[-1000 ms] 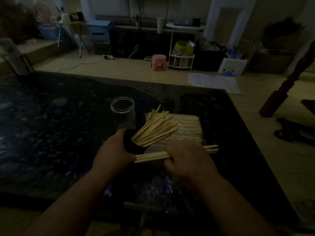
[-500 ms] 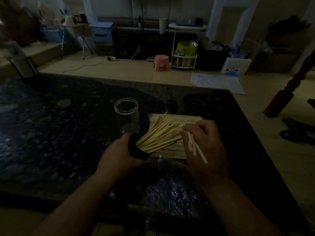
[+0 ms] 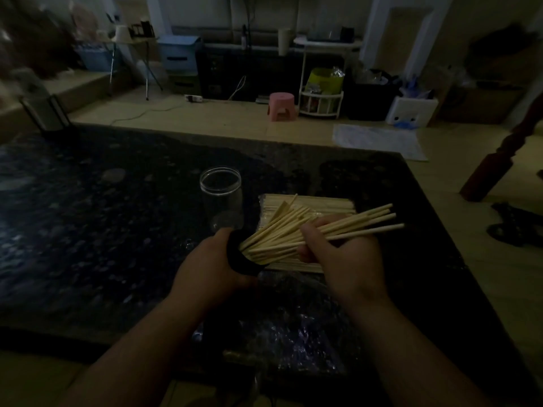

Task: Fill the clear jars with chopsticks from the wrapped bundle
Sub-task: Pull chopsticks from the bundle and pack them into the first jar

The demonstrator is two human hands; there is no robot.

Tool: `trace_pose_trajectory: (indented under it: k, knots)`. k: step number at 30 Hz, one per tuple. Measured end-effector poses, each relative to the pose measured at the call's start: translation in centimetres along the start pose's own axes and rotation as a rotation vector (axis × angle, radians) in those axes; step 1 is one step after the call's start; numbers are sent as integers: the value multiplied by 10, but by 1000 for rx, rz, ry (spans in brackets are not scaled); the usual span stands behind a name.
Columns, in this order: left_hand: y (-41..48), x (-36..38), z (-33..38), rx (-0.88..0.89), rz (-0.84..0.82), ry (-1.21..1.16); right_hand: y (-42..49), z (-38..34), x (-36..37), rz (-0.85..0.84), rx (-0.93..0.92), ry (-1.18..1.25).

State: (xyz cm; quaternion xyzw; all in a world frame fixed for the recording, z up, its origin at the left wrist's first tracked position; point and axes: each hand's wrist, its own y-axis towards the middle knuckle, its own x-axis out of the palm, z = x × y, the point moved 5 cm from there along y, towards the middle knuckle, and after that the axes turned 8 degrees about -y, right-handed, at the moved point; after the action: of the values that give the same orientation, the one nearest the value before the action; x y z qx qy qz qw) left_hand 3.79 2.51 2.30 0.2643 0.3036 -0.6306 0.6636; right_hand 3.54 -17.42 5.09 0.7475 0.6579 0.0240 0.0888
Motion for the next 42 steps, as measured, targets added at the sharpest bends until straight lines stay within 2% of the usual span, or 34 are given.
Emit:
trace_pose_trajectory:
  k: [2,5,11,13,17,22,24,28,32,42]
  knots:
    - [1,0,0,9,-4,5,2,6,0,-30,36,-39]
    - [2,0,-4,5,-15,5,5,8,-3,3,-9,-181]
    - [4,1,-7,20,-27,26,6,11,-3,128,206,151]
    - [5,1,-7,20,-33,32,7,12,-4,142,232,114]
    - [6,3,-9,30,-39,42,6,12,-5,124,171,-53]
    - [7,2,-10,21,-42,37,8,13,-11,219,180,72]
    - [7,2,-10,26,-38,28,9,16,-11,189,144,-32]
    - [6,2,-9,28,-36,28,11,15,-14,168,-10,-394]
    - [7,2,-10,25,-41,22,10,16,-14,173,8,-319]
    - [8,3,-11,31,-38,17,13,14,-17,141,-24,-356]
